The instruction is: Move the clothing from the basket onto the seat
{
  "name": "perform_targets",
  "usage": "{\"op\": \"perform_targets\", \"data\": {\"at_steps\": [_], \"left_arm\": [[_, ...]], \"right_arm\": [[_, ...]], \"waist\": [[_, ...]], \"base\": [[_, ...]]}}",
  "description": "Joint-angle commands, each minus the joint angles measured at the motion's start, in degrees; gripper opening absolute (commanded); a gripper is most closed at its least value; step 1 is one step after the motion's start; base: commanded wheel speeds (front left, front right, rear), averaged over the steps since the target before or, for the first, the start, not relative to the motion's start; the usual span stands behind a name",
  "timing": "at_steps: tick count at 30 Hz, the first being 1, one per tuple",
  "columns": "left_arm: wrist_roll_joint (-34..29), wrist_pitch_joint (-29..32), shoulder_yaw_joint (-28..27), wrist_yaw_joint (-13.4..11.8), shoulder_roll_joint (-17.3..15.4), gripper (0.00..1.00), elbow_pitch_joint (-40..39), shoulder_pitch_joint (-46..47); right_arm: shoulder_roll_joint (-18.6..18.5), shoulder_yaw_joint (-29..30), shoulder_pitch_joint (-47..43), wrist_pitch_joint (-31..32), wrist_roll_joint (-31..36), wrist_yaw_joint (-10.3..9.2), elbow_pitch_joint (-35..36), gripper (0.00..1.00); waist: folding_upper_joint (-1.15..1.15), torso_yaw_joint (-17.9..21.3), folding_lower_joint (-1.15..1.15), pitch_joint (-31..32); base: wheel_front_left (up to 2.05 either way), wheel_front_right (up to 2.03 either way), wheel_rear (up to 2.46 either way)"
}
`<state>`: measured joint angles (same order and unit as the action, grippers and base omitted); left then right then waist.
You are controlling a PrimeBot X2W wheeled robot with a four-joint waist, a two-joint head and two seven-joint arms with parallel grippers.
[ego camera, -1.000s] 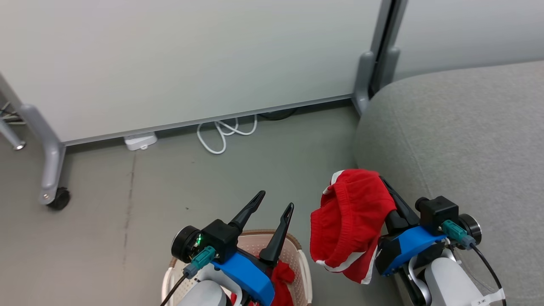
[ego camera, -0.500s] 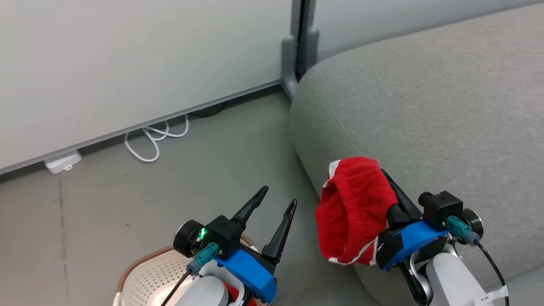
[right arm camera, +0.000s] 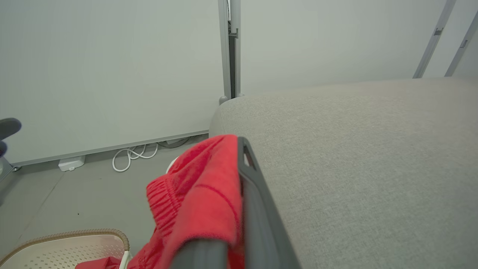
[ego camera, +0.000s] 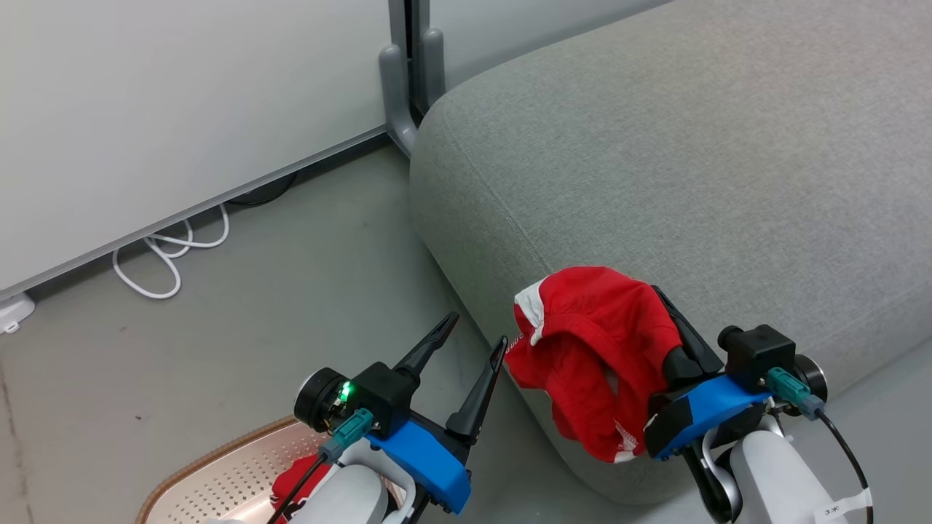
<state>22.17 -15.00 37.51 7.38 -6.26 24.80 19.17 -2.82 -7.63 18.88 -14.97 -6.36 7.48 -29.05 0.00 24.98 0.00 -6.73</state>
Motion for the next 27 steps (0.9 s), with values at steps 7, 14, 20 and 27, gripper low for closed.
{"op": "perform_targets", "data": {"at_steps": [7, 14, 20, 27], "left_arm": [[0.33, -0.27, 0.50, 0.07, -0.28, 1.00, 0.27, 1.06], [0.40, -0.27, 0.86, 0.07, -0.30, 1.00, 0.35, 1.33], [-0.22, -0.27, 0.82, 0.07, -0.20, 1.00, 0.31, 1.26], [-0.68, -0.27, -0.07, 0.06, -0.55, 1.00, -0.77, 1.79]], "right_arm": [[-0.13, 0.00, 0.11, -0.34, -0.58, 0.03, 0.31, 0.00], [-0.13, 0.18, 0.18, -0.34, -0.59, 0.03, 0.11, 0.00], [-0.13, 0.88, 1.43, -0.34, -0.51, 0.03, -0.33, 0.00], [-0.12, 4.88, 7.95, -0.34, -0.83, 0.03, -1.10, 0.00]], "waist": [[0.00, 1.45, 0.00, -0.22], [0.00, 1.49, 0.00, -0.17], [0.00, 0.89, 0.00, -0.41], [0.00, 0.12, 0.00, -3.26]], "base": [[0.00, 0.00, 0.00], [0.00, 0.00, 0.00], [0.00, 0.00, 0.00], [0.00, 0.00, 0.00]]}}
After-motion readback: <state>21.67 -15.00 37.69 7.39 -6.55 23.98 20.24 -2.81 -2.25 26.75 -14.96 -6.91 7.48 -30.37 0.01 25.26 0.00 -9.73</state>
